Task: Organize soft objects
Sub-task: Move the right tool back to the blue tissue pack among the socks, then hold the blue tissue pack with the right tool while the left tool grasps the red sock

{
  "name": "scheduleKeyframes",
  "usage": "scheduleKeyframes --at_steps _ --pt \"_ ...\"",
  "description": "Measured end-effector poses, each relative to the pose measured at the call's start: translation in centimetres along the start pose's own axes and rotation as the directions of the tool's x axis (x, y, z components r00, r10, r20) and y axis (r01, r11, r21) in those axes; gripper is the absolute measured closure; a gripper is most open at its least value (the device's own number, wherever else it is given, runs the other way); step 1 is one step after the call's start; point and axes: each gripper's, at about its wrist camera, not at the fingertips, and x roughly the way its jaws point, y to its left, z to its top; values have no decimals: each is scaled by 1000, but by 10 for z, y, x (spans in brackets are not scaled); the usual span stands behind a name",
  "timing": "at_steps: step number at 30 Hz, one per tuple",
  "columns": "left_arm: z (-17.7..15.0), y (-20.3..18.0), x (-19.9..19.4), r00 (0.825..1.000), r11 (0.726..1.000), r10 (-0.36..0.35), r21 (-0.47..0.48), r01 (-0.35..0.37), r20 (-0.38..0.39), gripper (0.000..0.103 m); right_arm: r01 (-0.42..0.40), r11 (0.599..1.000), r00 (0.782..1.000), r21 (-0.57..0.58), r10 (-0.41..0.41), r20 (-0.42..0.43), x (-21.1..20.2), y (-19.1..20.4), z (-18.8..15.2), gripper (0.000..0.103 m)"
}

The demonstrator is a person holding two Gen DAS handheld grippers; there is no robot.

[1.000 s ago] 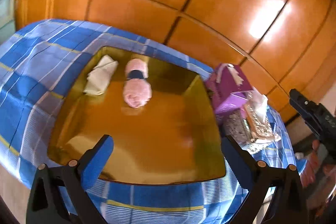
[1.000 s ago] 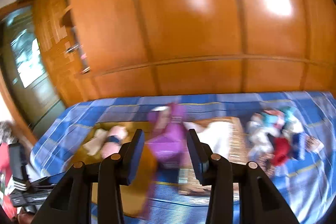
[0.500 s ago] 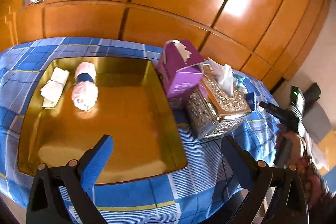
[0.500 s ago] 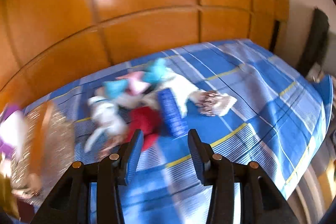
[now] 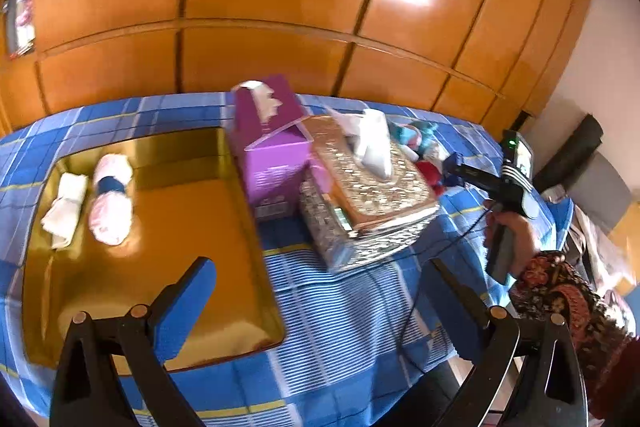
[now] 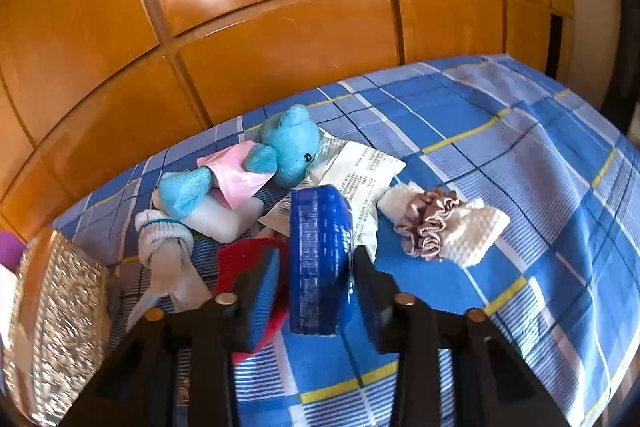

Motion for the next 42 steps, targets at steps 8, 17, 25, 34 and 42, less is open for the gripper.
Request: scheduleKeyframes --at_steps 8,17,25,34,42 --pt "22 -60 19 998 990 -64 126 67 -22 0 -133 974 989 185 119 87 -14 -51 -16 77" --pt "73 -152 81 988 960 -92 253 122 -128 0 -170 926 979 337 120 165 -12 -92 -36 77" --pt "108 -206 168 973 957 -61 265 121 -223 0 -240 886 965 396 175 194 -6 -106 -44 76" --pt "123 -234 259 958 936 -34 327 130 -284 9 -269 864 958 426 192 214 -3 -113 -49 76" --pt "117 -234 317 941 926 48 369 84 -336 22 -284 855 952 435 200 230 -4 -116 -52 76"
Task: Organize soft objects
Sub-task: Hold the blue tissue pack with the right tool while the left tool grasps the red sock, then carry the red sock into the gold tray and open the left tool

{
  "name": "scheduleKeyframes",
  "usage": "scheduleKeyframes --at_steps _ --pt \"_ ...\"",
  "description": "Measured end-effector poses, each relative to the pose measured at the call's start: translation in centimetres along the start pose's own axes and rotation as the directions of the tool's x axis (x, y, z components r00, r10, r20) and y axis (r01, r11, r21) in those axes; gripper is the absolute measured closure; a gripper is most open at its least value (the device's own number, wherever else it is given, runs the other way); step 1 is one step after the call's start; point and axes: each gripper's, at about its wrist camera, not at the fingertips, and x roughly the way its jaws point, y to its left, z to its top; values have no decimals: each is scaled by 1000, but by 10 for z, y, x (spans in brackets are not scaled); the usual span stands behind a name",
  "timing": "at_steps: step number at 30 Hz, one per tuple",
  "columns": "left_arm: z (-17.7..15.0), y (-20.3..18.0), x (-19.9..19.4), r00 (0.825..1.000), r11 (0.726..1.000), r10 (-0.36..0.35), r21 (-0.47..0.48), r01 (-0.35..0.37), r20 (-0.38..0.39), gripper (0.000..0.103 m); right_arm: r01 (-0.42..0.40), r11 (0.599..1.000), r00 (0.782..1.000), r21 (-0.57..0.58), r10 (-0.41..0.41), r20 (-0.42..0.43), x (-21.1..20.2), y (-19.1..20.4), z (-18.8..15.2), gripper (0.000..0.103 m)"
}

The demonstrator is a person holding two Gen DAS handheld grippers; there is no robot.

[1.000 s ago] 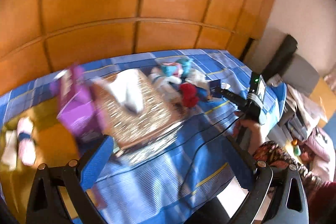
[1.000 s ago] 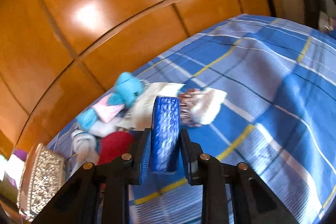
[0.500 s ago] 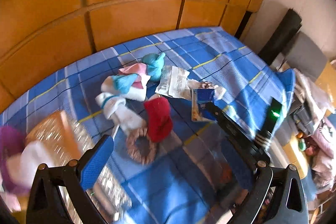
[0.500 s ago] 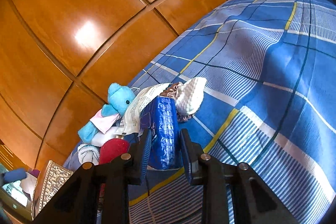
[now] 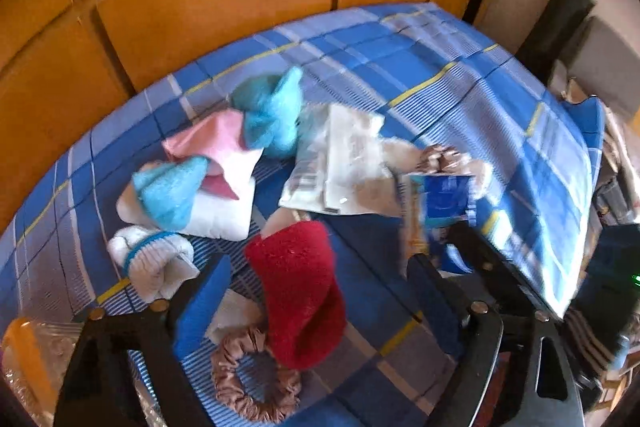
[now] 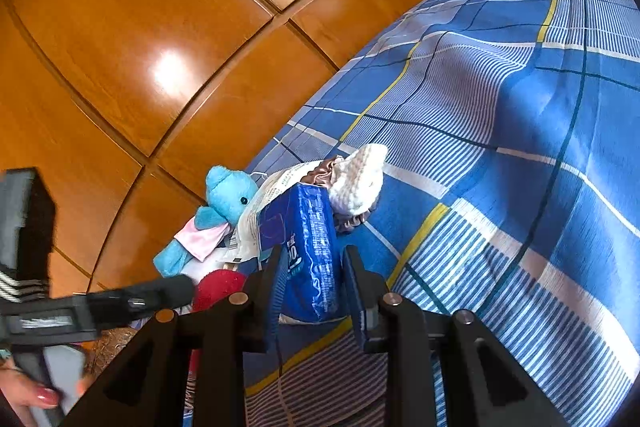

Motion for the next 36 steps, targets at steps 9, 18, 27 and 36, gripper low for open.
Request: scheduleKeyframes --at_steps 9,18,27,36 --pt "-7 4 35 995 999 45 2 -45 -84 59 -3 1000 1000 6 3 7 0 -1 -1 76" --pt "-14 10 15 999 997 -2 -72 -2 -48 77 -7 1000 1000 8 7 11 -1 -1 -1 76" --pt "-28 5 -44 996 994 -70 -77 74 57 78 8 1000 1000 1 -8 11 0 0 -1 77" --pt "-50 16 -116 974 984 -134 -95 154 184 78 37 999 999 -19 -36 14 1 5 -1 76"
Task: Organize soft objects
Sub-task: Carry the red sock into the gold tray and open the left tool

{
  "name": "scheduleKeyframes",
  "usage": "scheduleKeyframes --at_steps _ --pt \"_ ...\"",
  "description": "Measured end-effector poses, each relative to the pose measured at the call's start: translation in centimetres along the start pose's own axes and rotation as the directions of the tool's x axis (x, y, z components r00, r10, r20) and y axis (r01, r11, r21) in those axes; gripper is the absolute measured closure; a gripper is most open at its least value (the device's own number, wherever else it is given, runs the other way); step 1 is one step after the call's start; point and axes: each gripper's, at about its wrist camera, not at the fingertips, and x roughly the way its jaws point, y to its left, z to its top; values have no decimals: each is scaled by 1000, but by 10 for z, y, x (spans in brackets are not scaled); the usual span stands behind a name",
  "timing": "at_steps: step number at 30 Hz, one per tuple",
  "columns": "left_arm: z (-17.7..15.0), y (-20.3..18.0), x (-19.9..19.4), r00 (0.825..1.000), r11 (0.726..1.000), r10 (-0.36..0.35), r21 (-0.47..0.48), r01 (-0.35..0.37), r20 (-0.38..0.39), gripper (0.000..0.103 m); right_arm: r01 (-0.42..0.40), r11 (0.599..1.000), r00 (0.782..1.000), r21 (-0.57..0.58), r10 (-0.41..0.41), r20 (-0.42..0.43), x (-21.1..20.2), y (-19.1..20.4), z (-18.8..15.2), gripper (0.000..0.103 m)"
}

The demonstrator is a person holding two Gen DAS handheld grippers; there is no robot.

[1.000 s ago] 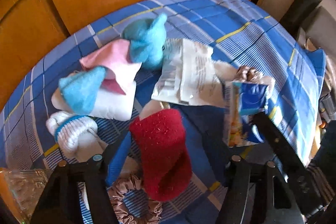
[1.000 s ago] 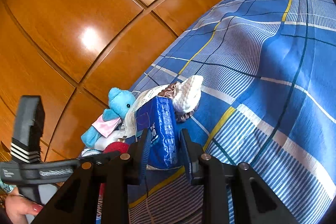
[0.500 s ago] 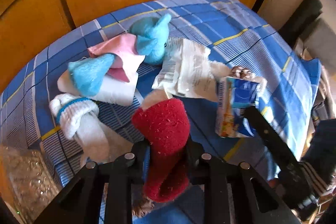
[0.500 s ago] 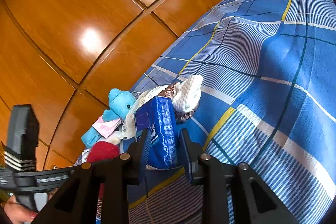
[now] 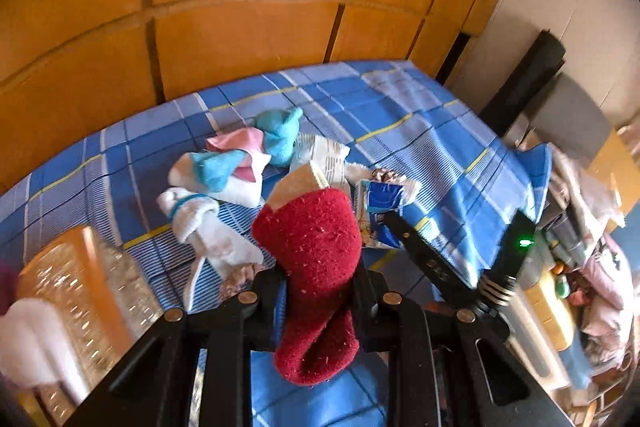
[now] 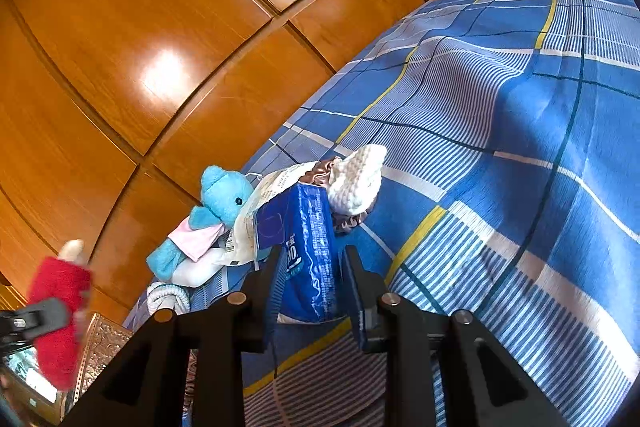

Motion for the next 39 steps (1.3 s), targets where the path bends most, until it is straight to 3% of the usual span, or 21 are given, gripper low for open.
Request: scheduleKeyframes --at_steps 10,16,23,29,32,39 --pt "-19 36 -96 986 997 -12 -71 24 164 78 43 999 999 -23 -43 5 0 5 0 74" --pt "-36 72 -153 967 993 35 -118 -5 253 78 60 998 998 -37 -60 4 0 7 0 74" --pt "-63 149 -201 936 963 170 -254 -91 310 77 134 986 991 -98 -133 22 -4 19 0 74" --pt "-97 224 -207 921 903 278 -401 -155 272 77 269 948 962 -168 -256 91 -13 37 -4 76" --pt "-115 262 -192 929 873 304 -452 -184 209 77 311 936 949 -167 -295 115 -19 40 -2 82" --pt "-152 313 -146 950 834 302 -504 -225 76 77 268 944 961 -193 -249 120 -42 64 0 88"
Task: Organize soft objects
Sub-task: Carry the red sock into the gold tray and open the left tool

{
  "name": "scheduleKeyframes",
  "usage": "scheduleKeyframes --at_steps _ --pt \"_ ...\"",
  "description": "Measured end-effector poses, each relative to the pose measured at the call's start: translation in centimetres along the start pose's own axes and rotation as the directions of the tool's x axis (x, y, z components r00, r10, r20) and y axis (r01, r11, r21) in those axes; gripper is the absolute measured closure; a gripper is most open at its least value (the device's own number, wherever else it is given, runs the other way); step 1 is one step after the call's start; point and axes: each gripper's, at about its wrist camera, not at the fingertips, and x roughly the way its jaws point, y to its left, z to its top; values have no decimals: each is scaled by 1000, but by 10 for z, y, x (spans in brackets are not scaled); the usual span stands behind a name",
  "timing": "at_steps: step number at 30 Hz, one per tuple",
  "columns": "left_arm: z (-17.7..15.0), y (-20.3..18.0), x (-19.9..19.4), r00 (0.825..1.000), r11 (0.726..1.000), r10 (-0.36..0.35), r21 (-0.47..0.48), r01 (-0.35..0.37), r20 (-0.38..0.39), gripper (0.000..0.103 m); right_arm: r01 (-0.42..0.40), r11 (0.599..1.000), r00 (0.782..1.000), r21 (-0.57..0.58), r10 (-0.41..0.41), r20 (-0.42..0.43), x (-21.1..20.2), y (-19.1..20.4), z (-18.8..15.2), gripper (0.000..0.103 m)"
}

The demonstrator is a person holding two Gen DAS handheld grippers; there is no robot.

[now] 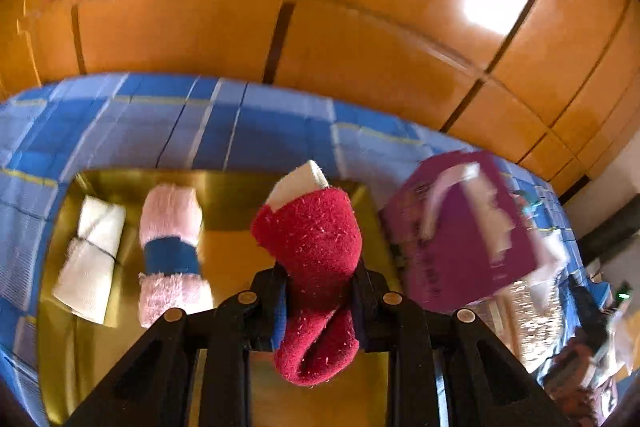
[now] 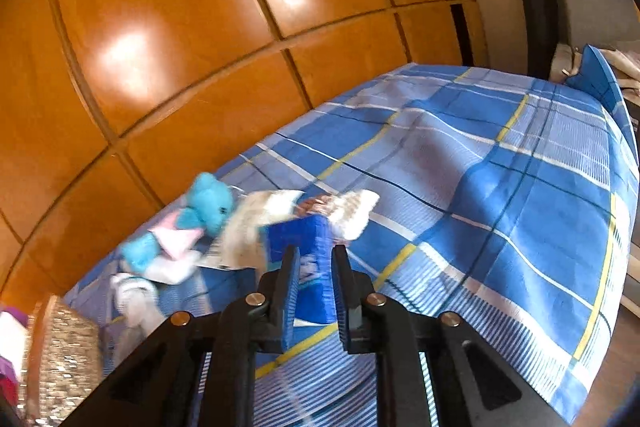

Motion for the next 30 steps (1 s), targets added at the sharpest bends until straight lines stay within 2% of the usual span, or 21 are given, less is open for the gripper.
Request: scheduleKeyframes --at_steps 4,10,14,19,20,21,22,24,26,30 --pt "-7 16 25 999 999 23 -28 -24 -46 77 -53 998 998 -43 54 25 -20 21 9 89" --pt "-8 26 43 996 998 56 -26 -58 -70 77 -128 988 989 -87 134 67 -51 55 22 89" --pt "-7 32 53 994 997 73 -26 -75 -76 77 -187 976 976 -112 197 88 -76 82 29 89" --pt "-5 37 60 994 996 81 -40 -85 -78 71 -266 950 950 -166 288 122 -108 118 33 89" --pt "-6 36 60 993 996 81 -40 -84 -81 64 -283 942 943 -178 308 128 -115 125 34 89" --pt "-6 36 58 994 996 74 -44 -77 -81 52 -295 938 938 -184 321 130 -118 131 34 89" --pt "-7 36 55 996 997 58 -53 -62 -74 44 -306 934 934 -186 332 132 -122 135 35 89" --pt "-10 36 44 998 996 44 -76 -47 -44 18 -323 928 928 -187 349 132 -128 143 37 89" --pt "-12 36 34 999 994 41 -97 -44 -32 10 -335 924 923 -185 361 129 -134 150 38 89" --pt "-23 34 16 998 994 59 -90 -61 -28 8 -395 896 901 -205 420 103 -144 173 37 89"
